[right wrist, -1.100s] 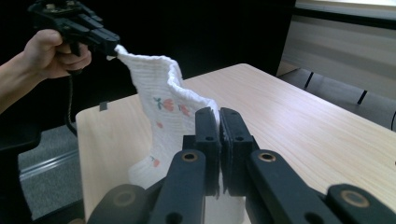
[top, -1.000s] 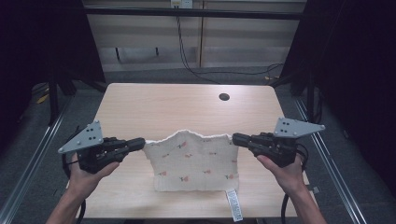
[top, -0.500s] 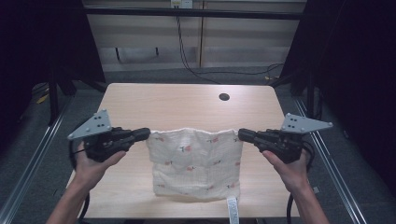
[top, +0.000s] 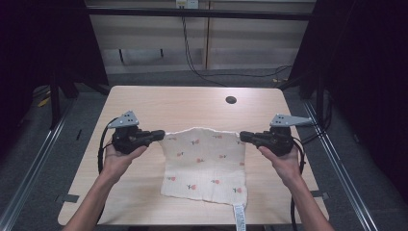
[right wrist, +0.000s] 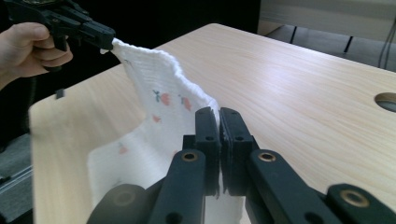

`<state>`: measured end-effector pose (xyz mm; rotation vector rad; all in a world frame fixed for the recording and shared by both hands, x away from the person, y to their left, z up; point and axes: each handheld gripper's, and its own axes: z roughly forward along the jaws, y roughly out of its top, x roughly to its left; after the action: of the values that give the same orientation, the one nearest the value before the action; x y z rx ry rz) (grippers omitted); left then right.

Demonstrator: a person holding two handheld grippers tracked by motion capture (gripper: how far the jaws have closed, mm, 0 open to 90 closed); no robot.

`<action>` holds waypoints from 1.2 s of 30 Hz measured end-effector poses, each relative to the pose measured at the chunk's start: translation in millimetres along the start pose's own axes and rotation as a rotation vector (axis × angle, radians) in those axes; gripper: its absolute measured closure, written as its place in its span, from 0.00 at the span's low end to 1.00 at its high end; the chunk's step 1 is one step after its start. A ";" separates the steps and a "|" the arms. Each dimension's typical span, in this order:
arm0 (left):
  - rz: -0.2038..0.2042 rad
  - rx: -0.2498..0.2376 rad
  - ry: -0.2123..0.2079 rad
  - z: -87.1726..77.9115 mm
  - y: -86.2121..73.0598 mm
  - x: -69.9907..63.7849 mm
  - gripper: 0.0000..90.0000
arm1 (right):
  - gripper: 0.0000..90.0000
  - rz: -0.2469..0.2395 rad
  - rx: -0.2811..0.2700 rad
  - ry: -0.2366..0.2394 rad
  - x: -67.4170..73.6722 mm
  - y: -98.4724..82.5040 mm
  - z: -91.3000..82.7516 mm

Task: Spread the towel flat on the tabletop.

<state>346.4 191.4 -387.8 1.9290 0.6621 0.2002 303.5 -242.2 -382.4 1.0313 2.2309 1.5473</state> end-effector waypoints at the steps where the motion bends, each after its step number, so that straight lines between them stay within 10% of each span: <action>1: -0.011 0.017 0.013 5.9 -1.7 6.4 0.98 | 0.97 0.008 0.004 0.000 -4.0 -0.6 3.6; 23: -0.146 0.044 0.021 52.0 -26.4 50.0 0.97 | 0.96 0.059 0.091 -0.122 -64.5 -19.7 65.5; 29: -0.196 0.066 0.062 60.9 -29.3 60.5 0.68 | 0.92 0.077 0.119 -0.155 -74.8 -22.3 75.0; 36: -0.149 0.095 0.061 53.6 -31.4 50.7 0.61 | 0.85 0.071 0.100 -0.186 -73.3 -20.7 59.4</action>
<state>400.0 185.7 -447.2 1.9602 0.8653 0.1367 380.9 -251.8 -439.4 1.2406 2.1842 1.3173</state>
